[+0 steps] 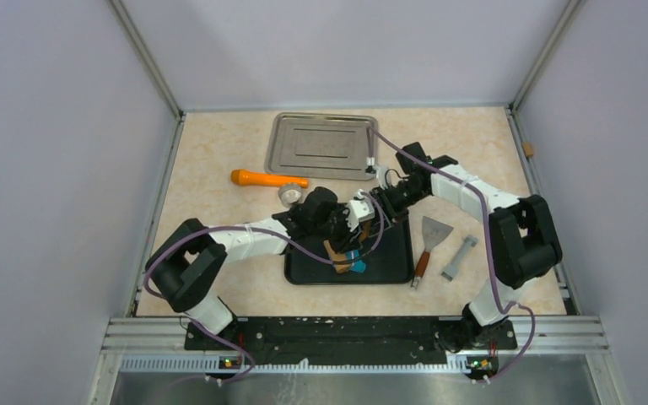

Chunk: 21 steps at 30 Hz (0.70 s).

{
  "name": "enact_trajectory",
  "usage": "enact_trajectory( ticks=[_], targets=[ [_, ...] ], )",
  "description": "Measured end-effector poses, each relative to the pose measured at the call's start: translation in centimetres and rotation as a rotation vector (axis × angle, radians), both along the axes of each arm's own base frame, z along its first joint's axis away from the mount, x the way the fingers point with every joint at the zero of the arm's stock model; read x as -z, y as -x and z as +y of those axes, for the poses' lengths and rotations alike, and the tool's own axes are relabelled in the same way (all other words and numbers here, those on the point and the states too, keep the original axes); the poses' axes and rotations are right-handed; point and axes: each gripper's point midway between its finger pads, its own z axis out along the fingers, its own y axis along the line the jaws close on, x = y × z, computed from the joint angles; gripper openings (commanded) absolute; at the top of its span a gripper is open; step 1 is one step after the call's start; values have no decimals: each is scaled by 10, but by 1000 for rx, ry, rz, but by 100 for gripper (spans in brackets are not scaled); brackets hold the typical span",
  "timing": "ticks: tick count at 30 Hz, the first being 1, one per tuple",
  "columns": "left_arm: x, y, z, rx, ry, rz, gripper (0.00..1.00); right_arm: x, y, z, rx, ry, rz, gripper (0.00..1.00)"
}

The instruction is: Roll out the dumpling wrappers from the dough

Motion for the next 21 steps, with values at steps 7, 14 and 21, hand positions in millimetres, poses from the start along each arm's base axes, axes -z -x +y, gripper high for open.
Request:
enact_trajectory(
  ticks=[7,14,21],
  targets=[
    [5,8,23,-44,-23,14,0,5,5,23,-69,-13,-50,0],
    [9,12,43,-77,-76,25,0,10,8,40,-97,-41,-51,0],
    [-23,3,60,-125,-107,-22,0,-26,-4,62,-130,-91,-123,0]
  ],
)
